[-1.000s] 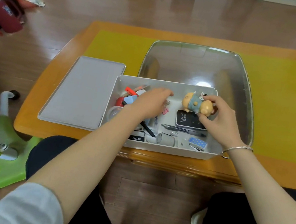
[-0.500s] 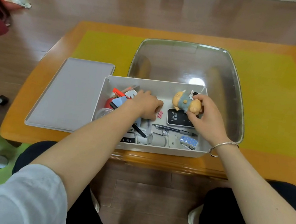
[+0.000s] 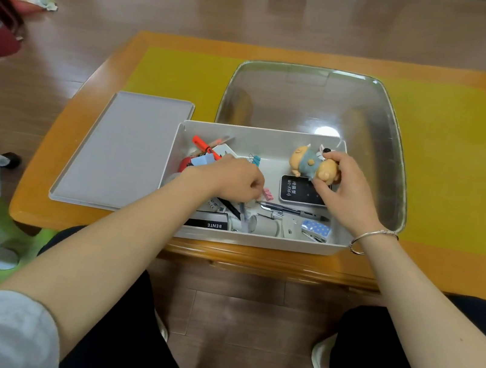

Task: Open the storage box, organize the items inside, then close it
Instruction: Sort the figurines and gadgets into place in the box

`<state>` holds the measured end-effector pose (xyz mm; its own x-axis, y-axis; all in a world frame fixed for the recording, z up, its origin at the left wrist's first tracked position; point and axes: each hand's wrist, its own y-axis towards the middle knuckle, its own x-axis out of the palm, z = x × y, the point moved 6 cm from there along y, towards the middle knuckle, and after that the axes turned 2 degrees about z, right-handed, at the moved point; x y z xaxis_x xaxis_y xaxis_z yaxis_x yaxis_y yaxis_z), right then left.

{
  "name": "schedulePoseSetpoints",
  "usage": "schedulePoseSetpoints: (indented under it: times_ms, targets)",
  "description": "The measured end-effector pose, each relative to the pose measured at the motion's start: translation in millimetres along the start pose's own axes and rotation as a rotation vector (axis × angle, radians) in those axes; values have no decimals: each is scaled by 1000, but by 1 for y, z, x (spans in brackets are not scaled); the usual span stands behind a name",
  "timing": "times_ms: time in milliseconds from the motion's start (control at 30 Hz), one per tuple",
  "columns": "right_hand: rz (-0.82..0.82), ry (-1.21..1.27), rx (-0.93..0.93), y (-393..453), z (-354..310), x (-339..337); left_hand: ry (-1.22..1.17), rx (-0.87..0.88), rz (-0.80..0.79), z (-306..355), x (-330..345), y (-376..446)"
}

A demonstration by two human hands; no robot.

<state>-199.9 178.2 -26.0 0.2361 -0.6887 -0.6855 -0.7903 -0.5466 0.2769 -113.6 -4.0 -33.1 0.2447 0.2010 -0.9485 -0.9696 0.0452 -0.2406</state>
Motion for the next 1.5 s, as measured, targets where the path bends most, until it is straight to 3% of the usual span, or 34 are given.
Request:
schedulePoseSetpoints:
  times_ms: [167,367,667,867,967,1067,1200,1400,1500]
  targets:
    - [-9,-16,-5,-1,0,0,82,-146,205,-16,-11,20]
    - [-6,-31,-17,-1,-1,0,220,-284,-10,-19,9,48]
    - [-6,-44,-27,-1,-1,0,-4,-154,30,-17,4,48]
    - [-4,-31,1,0,-1,0,-206,19,252,-3,-20,16]
    - [4,-25,9,-1,-1,-1,-311,127,180,16,-19,-1]
    - [8,-13,7,-1,-3,-2,-366,116,113,18,-10,-6]
    - [6,-19,13,-1,-2,-1,-326,3,269,5,-15,4]
    - [3,-29,8,-1,-2,-1,-73,-121,-49,16,20,25]
    - [5,-40,-4,-1,-3,-1,41,-105,-65,22,27,22]
